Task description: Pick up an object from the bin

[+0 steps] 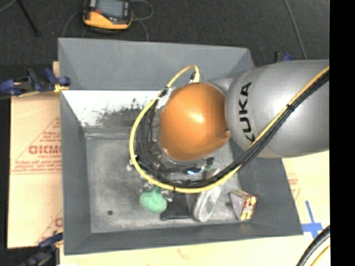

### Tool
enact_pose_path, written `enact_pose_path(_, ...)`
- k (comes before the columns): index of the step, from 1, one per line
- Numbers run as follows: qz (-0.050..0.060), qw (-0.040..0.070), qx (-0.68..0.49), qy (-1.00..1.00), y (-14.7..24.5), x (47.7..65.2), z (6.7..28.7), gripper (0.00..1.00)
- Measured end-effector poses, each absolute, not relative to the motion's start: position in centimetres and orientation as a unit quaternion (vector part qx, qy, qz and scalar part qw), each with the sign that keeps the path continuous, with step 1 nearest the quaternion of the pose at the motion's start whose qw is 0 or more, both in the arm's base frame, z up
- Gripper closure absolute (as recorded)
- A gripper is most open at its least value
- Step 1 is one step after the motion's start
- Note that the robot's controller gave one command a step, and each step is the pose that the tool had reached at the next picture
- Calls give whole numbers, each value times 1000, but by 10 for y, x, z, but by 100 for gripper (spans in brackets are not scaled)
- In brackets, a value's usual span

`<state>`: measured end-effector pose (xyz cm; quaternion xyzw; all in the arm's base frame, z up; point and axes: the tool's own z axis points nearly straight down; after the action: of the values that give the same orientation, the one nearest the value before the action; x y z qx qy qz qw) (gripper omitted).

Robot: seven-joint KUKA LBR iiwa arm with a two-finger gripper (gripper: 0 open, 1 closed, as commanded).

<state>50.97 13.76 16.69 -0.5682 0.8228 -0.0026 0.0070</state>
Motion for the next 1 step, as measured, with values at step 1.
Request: enact_pose_path(1,3,-4,-617,787,141,508,185,100)
